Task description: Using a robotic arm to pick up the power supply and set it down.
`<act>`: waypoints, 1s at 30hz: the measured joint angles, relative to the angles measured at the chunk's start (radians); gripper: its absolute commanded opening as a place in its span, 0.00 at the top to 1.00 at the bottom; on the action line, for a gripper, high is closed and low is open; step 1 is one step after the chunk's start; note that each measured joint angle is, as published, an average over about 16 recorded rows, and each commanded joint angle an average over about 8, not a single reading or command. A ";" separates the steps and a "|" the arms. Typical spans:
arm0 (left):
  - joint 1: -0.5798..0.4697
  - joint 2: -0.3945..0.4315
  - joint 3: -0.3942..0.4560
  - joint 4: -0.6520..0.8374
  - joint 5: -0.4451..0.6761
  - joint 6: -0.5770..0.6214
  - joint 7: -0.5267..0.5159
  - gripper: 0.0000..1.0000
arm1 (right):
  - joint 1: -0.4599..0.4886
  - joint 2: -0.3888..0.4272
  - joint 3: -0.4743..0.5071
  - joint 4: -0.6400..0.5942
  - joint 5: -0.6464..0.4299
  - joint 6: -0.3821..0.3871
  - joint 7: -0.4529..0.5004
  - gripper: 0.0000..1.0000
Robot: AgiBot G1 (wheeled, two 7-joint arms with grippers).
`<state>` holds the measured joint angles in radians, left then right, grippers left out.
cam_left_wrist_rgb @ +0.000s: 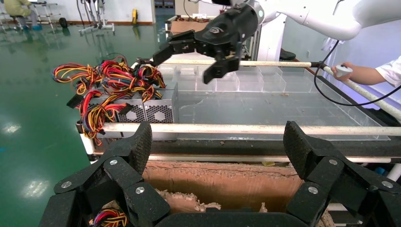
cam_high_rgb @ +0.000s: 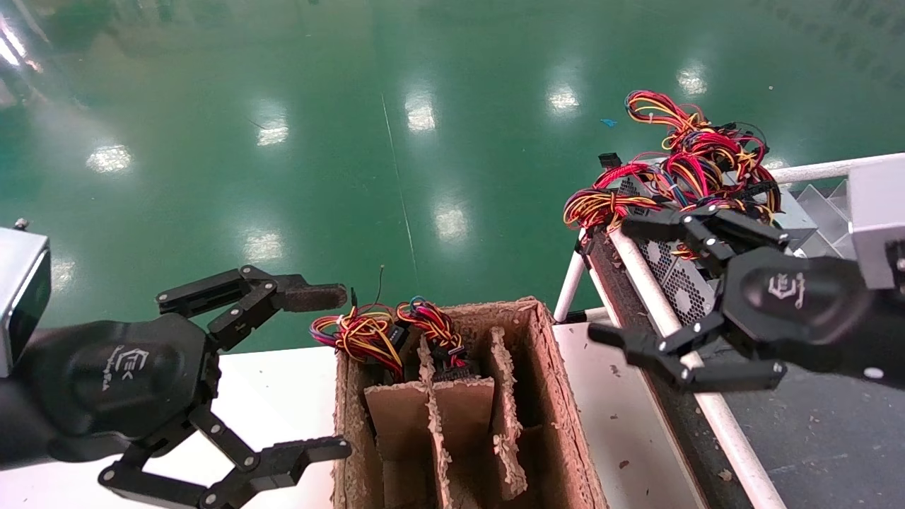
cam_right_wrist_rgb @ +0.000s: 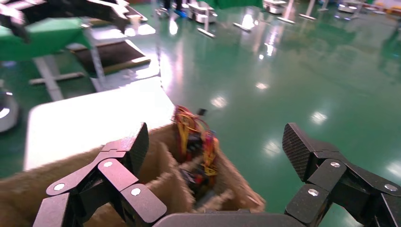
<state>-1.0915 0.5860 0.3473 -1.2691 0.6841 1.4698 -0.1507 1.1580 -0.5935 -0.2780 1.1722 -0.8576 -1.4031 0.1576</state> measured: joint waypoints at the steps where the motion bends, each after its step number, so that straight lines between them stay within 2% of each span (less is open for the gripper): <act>1: 0.000 0.000 0.000 0.000 0.000 0.000 0.000 0.00 | -0.005 -0.001 0.000 0.007 0.008 -0.006 0.002 0.00; 17: 0.000 0.000 0.000 0.000 0.000 0.000 0.000 0.00 | -0.079 -0.016 -0.001 0.106 0.120 -0.087 0.028 0.00; 30: 0.000 0.000 0.000 0.000 0.000 0.000 0.000 0.00 | -0.090 -0.019 -0.001 0.120 0.138 -0.099 0.032 0.00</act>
<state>-1.0913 0.5857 0.3474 -1.2689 0.6837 1.4694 -0.1504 1.0681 -0.6125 -0.2795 1.2917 -0.7198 -1.5020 0.1892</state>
